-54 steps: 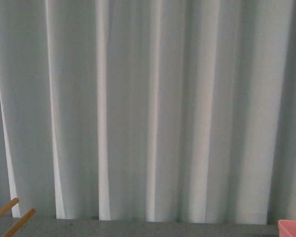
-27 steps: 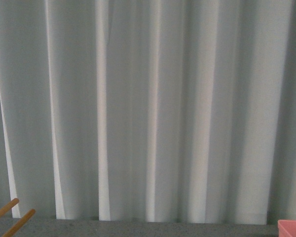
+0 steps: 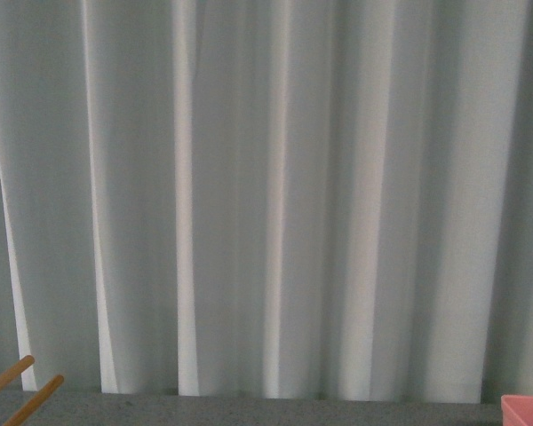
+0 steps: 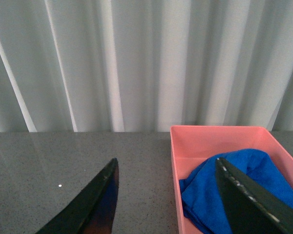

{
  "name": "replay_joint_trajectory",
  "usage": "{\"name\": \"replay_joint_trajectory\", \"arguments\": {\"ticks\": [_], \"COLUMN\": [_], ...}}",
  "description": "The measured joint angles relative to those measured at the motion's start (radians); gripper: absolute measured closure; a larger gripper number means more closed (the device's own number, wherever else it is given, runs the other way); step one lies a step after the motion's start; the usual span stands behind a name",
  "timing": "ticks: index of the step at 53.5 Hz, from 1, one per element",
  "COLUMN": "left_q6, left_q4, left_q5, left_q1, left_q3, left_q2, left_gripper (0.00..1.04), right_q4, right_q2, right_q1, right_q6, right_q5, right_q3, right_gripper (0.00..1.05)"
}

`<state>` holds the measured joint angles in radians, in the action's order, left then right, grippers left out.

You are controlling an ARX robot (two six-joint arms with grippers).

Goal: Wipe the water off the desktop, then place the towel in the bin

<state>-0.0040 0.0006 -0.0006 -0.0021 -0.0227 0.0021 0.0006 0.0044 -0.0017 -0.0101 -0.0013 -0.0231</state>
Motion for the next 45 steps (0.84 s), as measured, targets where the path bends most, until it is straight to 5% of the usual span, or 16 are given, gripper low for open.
{"name": "replay_joint_trajectory", "arguments": {"ticks": [12,45], "left_q6": [0.000,0.000], "left_q4": [0.000,0.000], "left_q5": [0.000,0.000], "left_q1": [0.000,0.000], "left_q3": [0.000,0.000], "left_q2": [0.000,0.000], "left_gripper": [0.07,0.07], "right_q4": [0.000,0.000], "right_q2": [0.000,0.000], "right_q1": [0.000,0.000], "right_q6": [0.001,0.000], "right_q5": [0.000,0.000], "right_q3": [0.000,0.000], "right_gripper": [0.05,0.07]}}
